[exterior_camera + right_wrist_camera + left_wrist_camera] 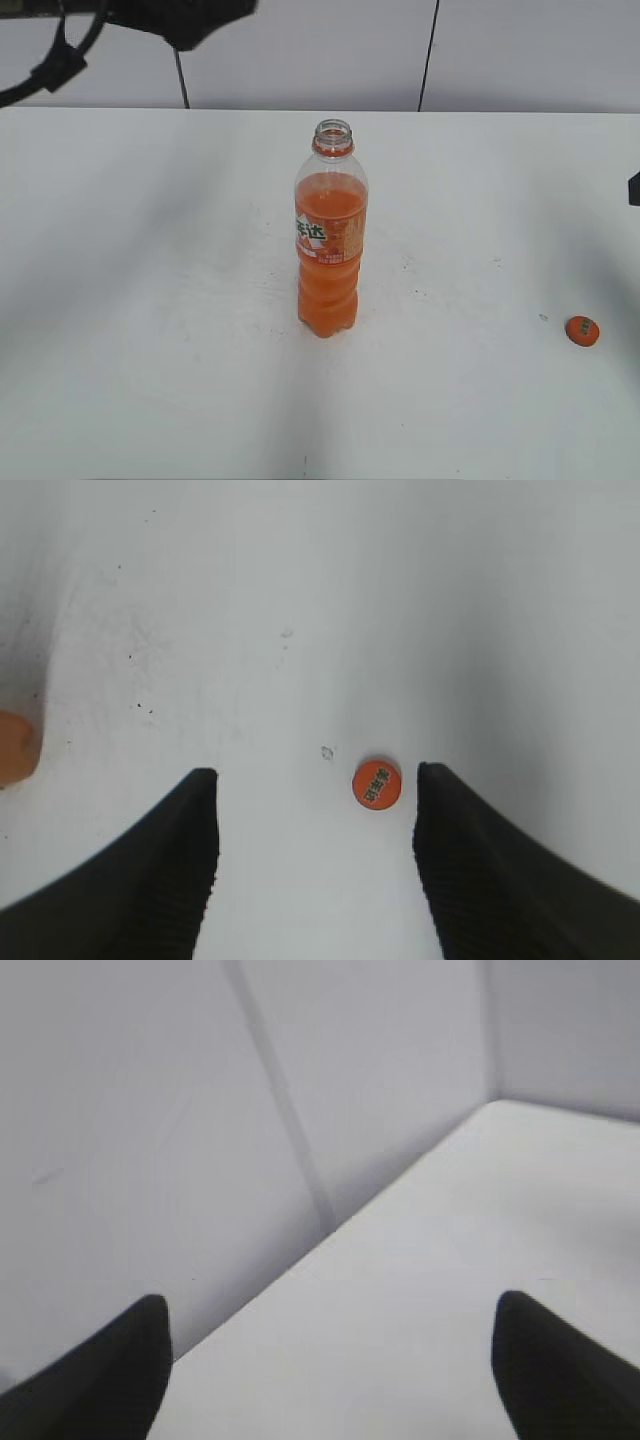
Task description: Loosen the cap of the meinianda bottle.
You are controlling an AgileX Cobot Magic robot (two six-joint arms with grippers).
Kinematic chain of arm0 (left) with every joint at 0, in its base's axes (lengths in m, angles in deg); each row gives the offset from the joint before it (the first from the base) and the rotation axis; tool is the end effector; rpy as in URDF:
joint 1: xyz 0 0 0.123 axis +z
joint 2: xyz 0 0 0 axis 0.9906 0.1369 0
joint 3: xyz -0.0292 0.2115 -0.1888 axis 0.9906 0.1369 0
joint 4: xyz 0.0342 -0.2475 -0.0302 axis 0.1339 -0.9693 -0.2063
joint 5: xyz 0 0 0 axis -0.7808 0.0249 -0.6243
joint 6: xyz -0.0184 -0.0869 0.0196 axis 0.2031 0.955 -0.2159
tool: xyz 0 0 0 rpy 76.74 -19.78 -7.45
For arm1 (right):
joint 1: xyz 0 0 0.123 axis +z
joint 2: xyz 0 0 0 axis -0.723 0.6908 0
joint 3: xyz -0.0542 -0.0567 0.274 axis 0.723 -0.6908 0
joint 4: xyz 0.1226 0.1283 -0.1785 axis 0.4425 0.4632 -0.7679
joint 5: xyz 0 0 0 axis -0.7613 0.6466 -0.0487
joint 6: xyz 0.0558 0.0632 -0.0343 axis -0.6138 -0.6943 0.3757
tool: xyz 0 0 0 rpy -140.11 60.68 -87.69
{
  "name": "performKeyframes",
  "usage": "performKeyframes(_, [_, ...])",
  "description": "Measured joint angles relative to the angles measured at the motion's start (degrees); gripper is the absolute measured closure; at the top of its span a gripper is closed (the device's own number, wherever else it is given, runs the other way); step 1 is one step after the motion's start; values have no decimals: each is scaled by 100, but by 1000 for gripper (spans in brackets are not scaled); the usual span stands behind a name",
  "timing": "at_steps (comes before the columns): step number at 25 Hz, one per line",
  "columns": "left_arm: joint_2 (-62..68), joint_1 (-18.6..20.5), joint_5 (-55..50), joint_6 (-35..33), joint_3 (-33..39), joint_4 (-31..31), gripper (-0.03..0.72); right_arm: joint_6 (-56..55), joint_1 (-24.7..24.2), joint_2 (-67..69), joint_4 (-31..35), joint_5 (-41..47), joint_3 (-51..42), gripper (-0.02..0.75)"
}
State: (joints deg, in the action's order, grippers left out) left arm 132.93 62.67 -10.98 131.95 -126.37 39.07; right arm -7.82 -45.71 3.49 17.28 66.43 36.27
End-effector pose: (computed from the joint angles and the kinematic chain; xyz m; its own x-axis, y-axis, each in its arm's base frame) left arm 0.3054 -0.1407 0.3283 -0.0450 0.3001 -0.9529 0.6656 0.7203 0.1954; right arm 0.2358 0.0151 0.2734 -0.8204 0.0128 -0.5717 -0.0722 0.9894 0.1257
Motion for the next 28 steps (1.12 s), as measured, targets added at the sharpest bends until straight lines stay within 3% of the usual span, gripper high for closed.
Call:
performKeyframes(3, [-80, 0, -2037, 33, 0, -456, 98, 0, 0, -115, 0, 129, 0, 275])
performKeyframes(6, [-12, 7, -3685, -340, 0, -1532, 98, 0, 0, -198, 0, 307, 0, 275])
performKeyframes(11, [47, 19, -4959, -3026, -137, -4731, 99, 0, 0, -272, 5, 657, 0, 275])
performKeyframes(14, [234, 164, -5821, -3868, -488, -5770, 100, 0, 0, -328, 5, 857, 0, 275])
performKeyframes(19, [724, 582, -7549, -4366, -991, -6601, 117, 0, 0, -352, -41, 1447, 0, 275])
performKeyframes(28, [833, 787, -8882, -4449, -1088, -6890, 262, -129, 0, -352, -271, 2613, 474, 275])
